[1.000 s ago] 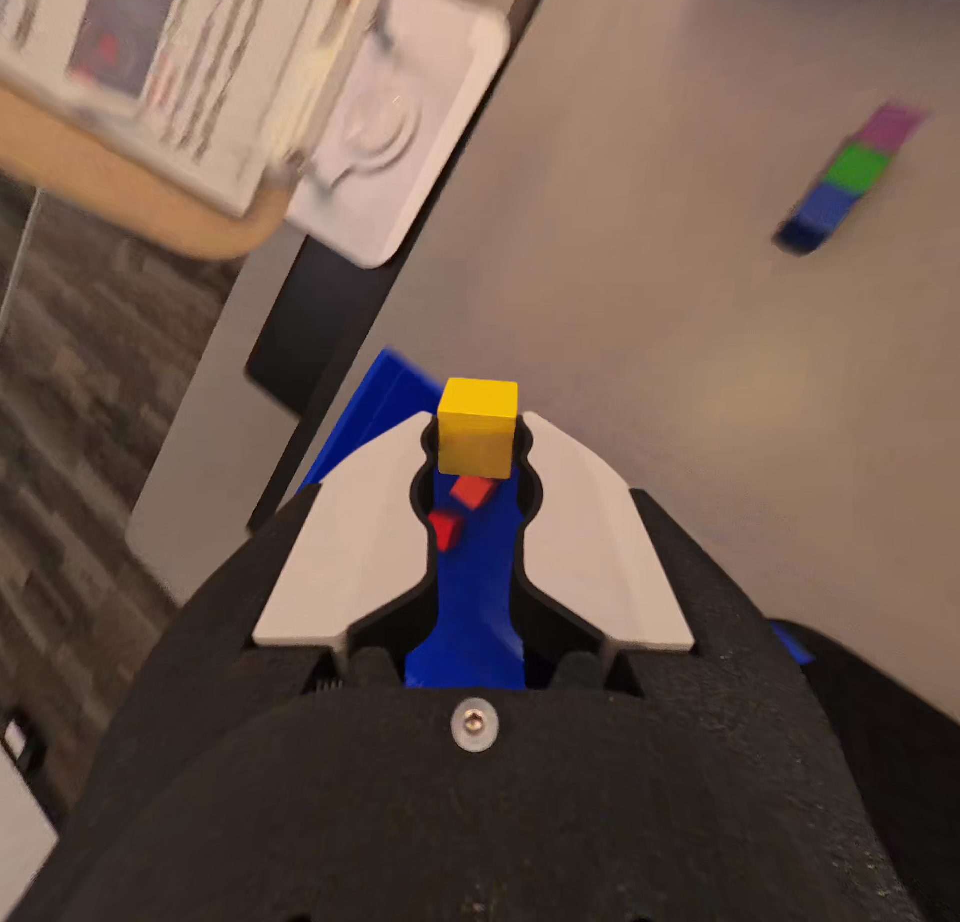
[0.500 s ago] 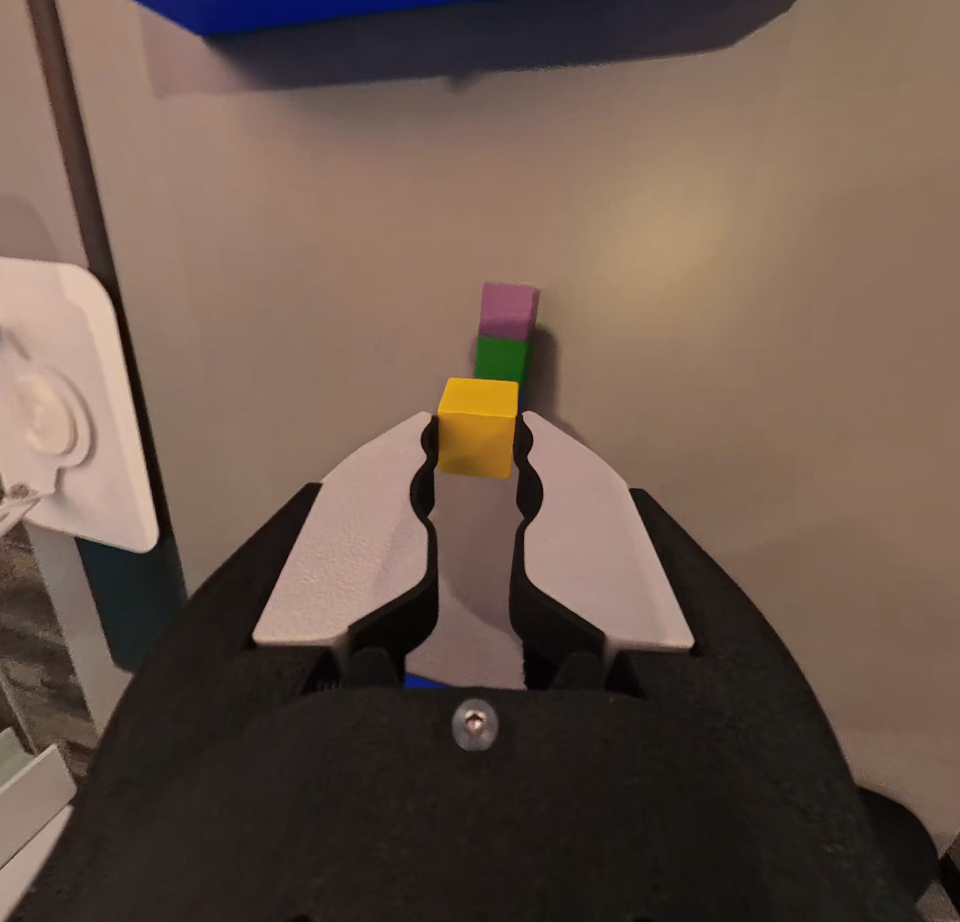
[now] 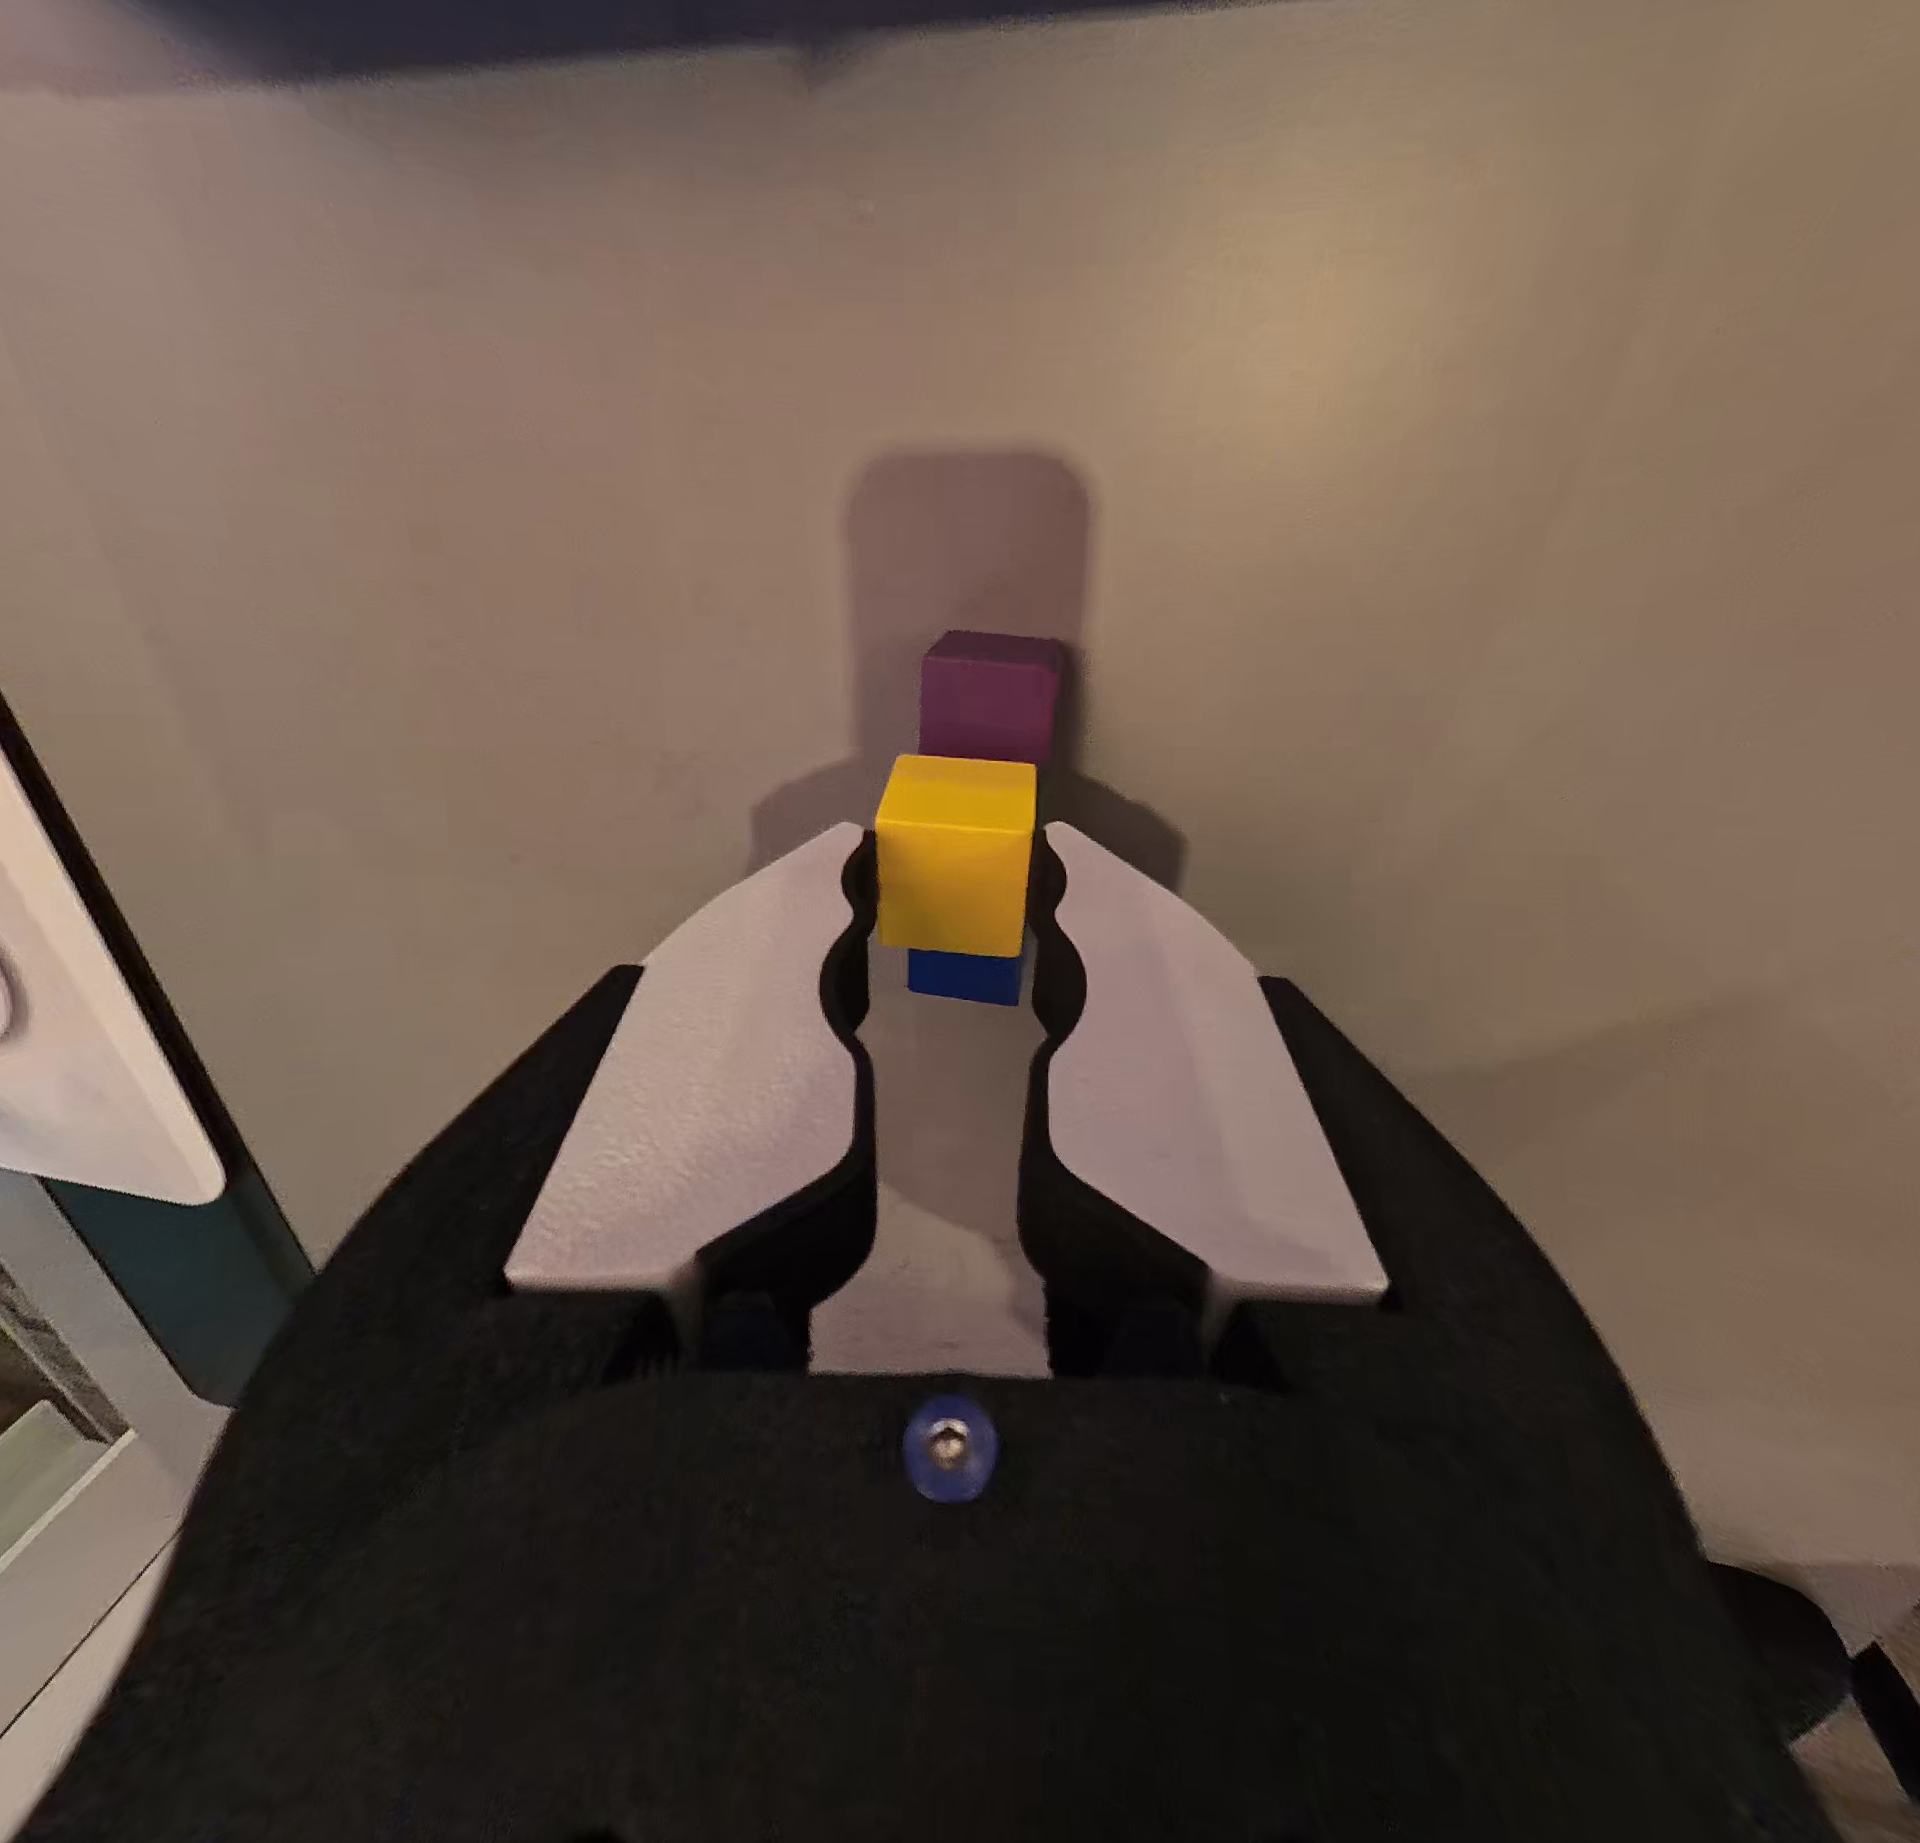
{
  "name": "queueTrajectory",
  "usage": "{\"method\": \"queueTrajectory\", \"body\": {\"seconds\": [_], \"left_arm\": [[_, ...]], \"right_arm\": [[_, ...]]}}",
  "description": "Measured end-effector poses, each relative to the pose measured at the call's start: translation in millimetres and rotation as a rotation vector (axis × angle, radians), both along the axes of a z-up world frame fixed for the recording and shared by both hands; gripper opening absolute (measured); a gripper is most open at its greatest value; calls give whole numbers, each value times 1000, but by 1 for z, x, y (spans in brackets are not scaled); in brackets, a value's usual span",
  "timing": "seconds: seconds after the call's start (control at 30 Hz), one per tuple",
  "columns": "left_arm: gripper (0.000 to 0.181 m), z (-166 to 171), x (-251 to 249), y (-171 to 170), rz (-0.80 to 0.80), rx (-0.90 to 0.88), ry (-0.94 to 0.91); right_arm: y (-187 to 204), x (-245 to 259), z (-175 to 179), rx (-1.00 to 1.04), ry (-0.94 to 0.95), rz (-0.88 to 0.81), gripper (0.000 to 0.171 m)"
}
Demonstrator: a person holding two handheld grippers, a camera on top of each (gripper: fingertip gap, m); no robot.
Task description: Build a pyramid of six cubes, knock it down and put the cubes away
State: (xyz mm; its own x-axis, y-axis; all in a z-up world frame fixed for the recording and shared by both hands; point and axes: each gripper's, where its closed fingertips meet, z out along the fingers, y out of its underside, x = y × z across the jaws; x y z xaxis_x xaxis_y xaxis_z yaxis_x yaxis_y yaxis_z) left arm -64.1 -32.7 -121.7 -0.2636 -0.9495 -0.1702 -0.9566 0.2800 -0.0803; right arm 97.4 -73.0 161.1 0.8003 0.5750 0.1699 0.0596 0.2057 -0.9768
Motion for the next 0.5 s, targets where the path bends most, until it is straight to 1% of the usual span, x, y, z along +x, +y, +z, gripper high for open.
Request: {"method": "queueTrajectory", "body": {"seconds": [0.17,0.5], "left_arm": [[27,-5,0,1,-5,-7,31],[28,-6,5,-1,-5,-20,30]], "right_arm": [[1,4,-2,-12,13,3,56],[3,5,-6,-29,14,8,56]]}}
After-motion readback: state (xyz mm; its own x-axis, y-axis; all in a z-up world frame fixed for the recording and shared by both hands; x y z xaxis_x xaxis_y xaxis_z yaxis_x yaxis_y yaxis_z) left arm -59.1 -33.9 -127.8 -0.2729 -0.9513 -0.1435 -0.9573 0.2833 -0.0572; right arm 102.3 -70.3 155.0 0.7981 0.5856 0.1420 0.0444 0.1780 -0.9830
